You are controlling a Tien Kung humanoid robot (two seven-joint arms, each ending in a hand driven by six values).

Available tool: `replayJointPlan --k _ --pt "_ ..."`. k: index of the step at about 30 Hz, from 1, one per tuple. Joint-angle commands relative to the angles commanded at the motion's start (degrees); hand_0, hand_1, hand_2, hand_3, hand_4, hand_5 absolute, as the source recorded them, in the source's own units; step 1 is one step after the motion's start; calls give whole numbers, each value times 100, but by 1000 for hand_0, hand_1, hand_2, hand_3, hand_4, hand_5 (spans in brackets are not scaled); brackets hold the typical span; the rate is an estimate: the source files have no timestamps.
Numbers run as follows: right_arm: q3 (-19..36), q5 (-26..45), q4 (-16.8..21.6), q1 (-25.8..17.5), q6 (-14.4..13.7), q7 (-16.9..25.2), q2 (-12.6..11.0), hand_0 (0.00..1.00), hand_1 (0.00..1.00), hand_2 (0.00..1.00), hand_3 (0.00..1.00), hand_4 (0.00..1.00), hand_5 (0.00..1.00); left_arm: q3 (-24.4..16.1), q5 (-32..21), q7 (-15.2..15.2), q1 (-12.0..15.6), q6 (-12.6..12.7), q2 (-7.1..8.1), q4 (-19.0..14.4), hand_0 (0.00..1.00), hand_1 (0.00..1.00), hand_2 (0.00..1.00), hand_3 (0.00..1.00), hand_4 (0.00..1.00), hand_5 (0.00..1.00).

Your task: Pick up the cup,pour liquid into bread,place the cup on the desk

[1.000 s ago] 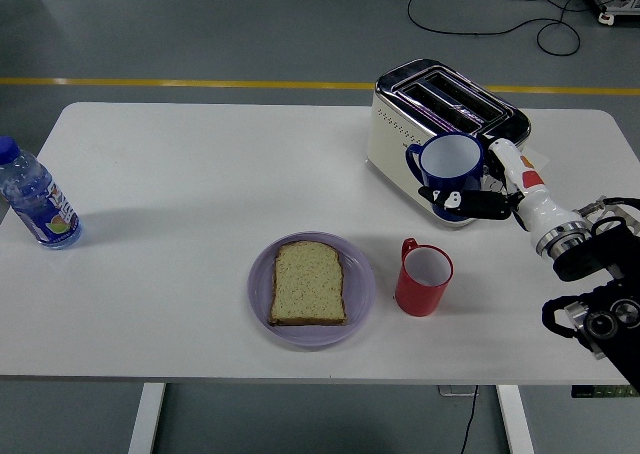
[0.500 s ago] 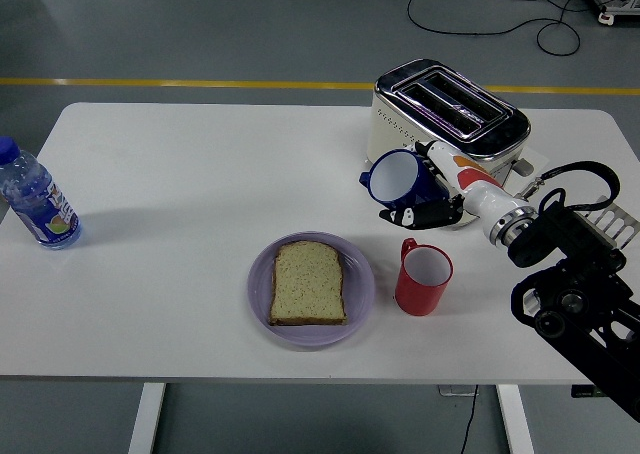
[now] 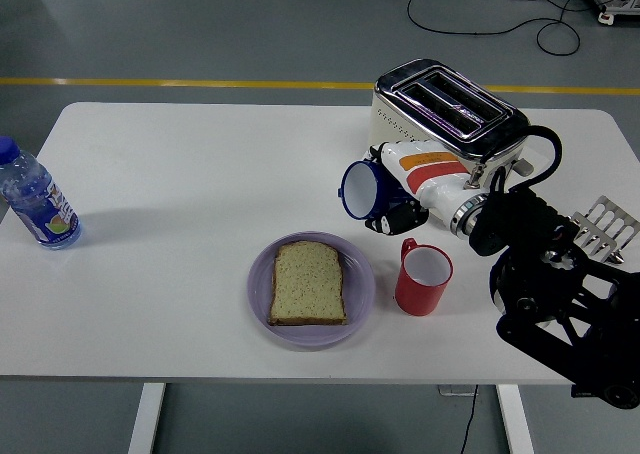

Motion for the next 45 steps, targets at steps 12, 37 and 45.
replayJointPlan --k 12,37,45 --pt "-915 -413 -81 808 436 -399 -51 291 322 482 490 646 10 56 -81 3 12 5 -4 6 651 612 605 530 309 738" --pt "-1780 -716 67 1717 1659 -399 311 353 378 498 499 632 39 138 -163 7 81 13 -25 14 649 614 607 529 309 744" --pt "-1737 -738 56 1685 1553 -399 308 347 383 496 497 635 47 168 -163 12 87 8 -28 13 647 613 607 529 309 742"
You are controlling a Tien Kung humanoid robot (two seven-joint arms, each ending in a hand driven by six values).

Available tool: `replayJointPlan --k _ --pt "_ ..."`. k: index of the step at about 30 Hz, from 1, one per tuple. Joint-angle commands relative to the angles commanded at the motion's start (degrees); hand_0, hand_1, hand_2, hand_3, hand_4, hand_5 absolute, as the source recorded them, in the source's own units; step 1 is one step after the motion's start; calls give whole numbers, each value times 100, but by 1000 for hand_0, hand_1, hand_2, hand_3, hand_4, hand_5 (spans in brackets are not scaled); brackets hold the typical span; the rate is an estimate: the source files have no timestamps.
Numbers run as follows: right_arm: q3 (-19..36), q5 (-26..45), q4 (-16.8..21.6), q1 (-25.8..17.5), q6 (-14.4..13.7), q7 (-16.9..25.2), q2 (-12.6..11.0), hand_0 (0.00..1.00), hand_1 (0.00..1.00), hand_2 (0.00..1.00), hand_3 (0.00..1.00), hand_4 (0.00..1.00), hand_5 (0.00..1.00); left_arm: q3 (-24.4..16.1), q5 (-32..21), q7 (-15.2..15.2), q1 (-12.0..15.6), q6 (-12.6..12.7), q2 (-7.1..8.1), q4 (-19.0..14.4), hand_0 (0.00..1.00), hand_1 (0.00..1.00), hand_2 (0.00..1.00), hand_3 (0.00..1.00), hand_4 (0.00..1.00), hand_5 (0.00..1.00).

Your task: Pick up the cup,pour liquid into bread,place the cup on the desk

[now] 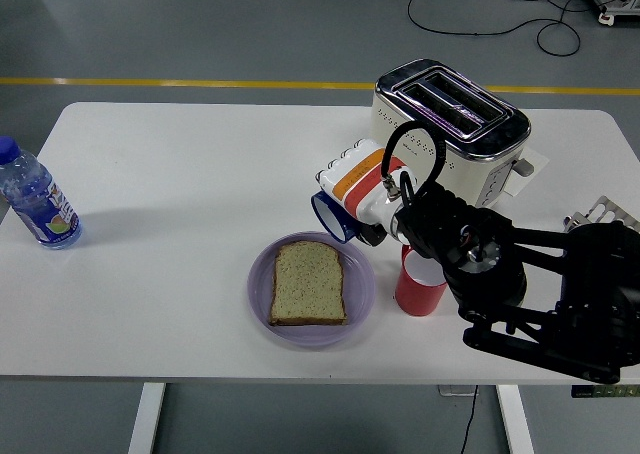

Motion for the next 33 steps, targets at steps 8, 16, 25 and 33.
replayJointPlan --k 8,16,25,33 --pt "523 125 -7 -365 -386 0 -60 348 383 494 495 635 61 -44 16 -5 22 6 6 -3 647 614 607 528 308 742" --pt "1639 923 475 -975 -602 0 -407 344 381 500 519 638 90 -42 43 -4 22 6 2 -3 647 614 608 528 307 741" --pt "3091 2190 914 -2390 -2192 0 -1014 333 377 515 527 628 83 -56 90 0 38 8 -15 -2 647 614 608 527 307 741" --pt "4163 3312 914 -3440 -3354 284 -1149 353 376 521 535 609 81 -49 122 -2 12 11 -19 0 647 614 608 526 307 740"
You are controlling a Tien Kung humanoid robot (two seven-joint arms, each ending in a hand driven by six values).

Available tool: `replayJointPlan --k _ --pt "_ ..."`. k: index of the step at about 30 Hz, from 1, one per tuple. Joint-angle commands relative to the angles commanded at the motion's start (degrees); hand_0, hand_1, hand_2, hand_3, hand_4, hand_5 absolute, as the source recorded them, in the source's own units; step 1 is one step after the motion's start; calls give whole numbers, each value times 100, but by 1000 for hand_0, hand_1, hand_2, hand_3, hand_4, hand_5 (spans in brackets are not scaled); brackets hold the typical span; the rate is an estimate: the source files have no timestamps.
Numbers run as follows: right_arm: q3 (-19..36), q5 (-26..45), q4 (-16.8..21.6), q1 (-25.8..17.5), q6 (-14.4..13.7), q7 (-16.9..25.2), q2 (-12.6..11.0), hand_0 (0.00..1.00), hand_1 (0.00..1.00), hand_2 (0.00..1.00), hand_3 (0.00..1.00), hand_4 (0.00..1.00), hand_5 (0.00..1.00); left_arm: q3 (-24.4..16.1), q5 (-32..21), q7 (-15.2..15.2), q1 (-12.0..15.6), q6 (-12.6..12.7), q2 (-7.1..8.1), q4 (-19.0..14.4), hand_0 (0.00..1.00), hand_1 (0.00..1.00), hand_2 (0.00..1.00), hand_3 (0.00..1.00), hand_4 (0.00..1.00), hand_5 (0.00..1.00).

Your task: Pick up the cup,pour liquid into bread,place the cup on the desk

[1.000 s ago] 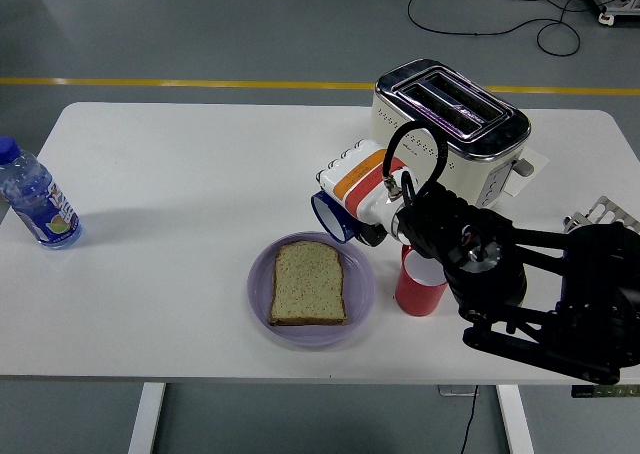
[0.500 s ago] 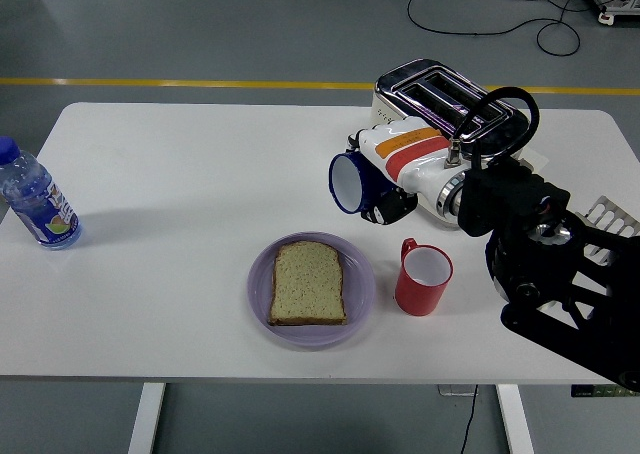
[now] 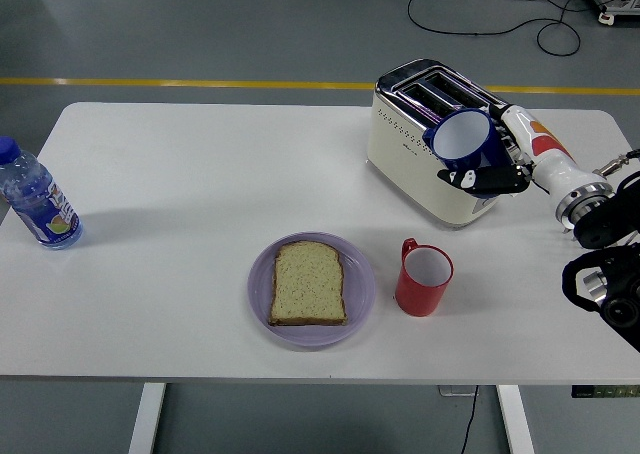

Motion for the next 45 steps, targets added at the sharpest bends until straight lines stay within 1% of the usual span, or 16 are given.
replayJointPlan --k 2,5,7,8,10,12,15,17,20,23,25,27,29,32,36,45 --pt "137 170 0 -154 -181 168 -12 374 384 527 538 583 58 3 5 0 -3 0 -1 0 647 614 608 526 306 737" --pt "375 357 0 -425 -472 461 -1 374 384 527 538 583 58 -7 7 -2 -6 2 -1 0 647 614 608 526 306 737" --pt "608 495 0 -679 -761 819 56 374 384 527 538 583 58 -5 9 -2 -6 2 -2 1 647 614 608 526 306 737" --pt "643 514 0 -716 -805 900 64 374 384 527 538 583 58 -5 10 -2 -6 2 -2 1 647 614 609 526 305 737" --pt "841 708 -103 -916 -1056 1306 192 404 400 534 542 560 42 6 21 -1 -10 1 1 2 647 614 609 526 305 737" --pt "895 768 -154 -974 -1143 1615 233 404 400 534 542 560 42 10 22 -1 -12 1 2 2 647 614 609 526 305 737" --pt "1024 976 -450 -1220 -1372 2205 413 434 417 543 545 537 16 17 31 0 -24 0 4 3 647 613 609 526 303 734" --pt "1098 1010 -661 -1393 -1391 2613 537 434 417 543 545 537 16 13 27 1 -27 -1 7 2 647 613 609 526 303 734" --pt "1152 1165 -873 -1515 -1394 3062 670 435 416 547 545 536 21 21 25 0 -30 -1 7 3 649 613 609 526 304 734" --pt "1336 1153 -1145 -1716 -1408 3485 991 435 416 547 545 536 21 38 31 1 -29 -2 11 4 649 613 609 526 304 734" --pt "1503 1161 -1343 -1842 -1484 3814 1304 435 416 547 545 536 21 46 24 1 -18 -1 5 4 649 613 609 526 304 734" --pt "1591 1147 -1458 -1889 -1517 4003 1484 422 430 549 544 534 23 50 22 1 -16 -1 4 4 648 614 609 527 303 734" --pt "1668 1198 -1687 -1911 -1557 4353 1669 422 430 549 544 534 23 56 28 2 -23 -2 7 4 648 614 609 527 303 734" --pt "1647 1310 -1958 -1905 -1585 4702 1699 448 434 555 546 518 2 70 31 2 -33 -2 10 5 649 613 609 527 303 734" --pt "1566 1491 -2294 -1931 -1633 5070 1694 448 434 555 546 518 2 49 33 -1 -45 0 16 3 649 613 609 527 303 734" --pt "1376 1863 -2826 -2036 -1784 5693 1751 455 442 556 546 497 2 55 40 -2 -47 1 13 5 650 613 609 528 305 738"
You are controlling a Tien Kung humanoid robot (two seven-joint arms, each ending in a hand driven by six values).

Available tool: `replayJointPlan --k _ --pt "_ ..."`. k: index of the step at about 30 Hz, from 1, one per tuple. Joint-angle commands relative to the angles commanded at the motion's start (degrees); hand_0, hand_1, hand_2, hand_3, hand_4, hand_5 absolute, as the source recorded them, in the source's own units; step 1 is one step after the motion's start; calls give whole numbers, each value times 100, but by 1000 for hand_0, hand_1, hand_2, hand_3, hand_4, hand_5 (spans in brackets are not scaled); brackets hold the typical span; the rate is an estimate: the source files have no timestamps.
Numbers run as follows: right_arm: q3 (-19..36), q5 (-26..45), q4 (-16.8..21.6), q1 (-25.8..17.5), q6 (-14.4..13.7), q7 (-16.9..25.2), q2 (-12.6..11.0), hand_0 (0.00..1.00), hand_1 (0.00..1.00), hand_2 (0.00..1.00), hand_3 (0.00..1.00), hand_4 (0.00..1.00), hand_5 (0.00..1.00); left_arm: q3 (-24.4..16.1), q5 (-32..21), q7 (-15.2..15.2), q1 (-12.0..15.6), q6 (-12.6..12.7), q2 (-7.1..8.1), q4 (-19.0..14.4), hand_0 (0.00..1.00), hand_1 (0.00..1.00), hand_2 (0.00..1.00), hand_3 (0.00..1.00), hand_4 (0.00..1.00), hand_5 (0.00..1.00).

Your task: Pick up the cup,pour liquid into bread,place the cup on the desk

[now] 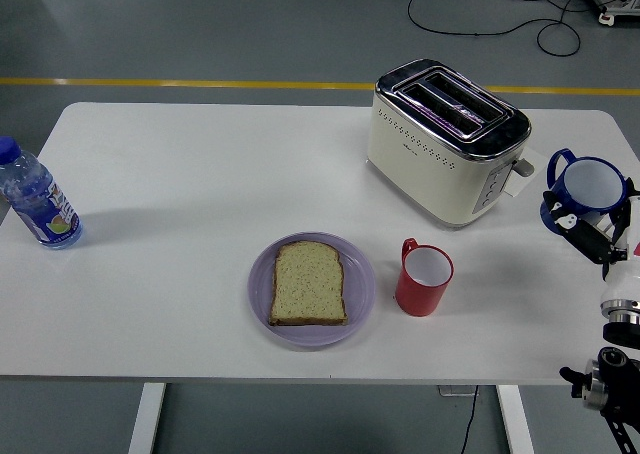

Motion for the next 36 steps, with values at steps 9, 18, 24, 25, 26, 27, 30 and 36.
replayJointPlan --k 9,18,24,25,26,27,30,36 --pt "-226 323 -466 -102 2 514 45 454 442 557 546 496 2 22 1 1 4 1 -6 1 651 614 609 528 303 735" --pt "-448 978 -978 -40 -5 1021 15 458 442 556 541 491 2 29 -1 3 -2 -5 -22 -2 652 615 610 528 303 737" --pt "-509 1076 -1168 5 -5 1027 26 459 442 554 540 485 2 27 6 5 -14 -8 -28 -1 652 615 609 528 304 740" --pt "-528 1088 -1204 12 -5 1034 24 459 442 554 540 485 2 23 7 5 -15 -7 -29 0 652 615 609 528 304 740" --pt "-536 1092 -1217 15 -5 1036 23 459 442 554 540 485 2 22 8 5 -16 -7 -30 1 652 615 609 528 304 740" --pt "-556 1118 -1245 19 -5 1049 20 459 442 554 540 485 2 19 11 4 -17 -7 -31 0 652 615 609 528 304 740" --pt "-652 1199 -1359 33 -5 1074 14 455 441 552 538 477 2 10 13 4 -19 -8 -34 1 652 614 609 528 304 740" --pt "-829 1314 -1542 75 -5 1133 19 455 440 552 538 474 2 16 11 5 -20 -11 -42 1 651 614 609 528 304 741"
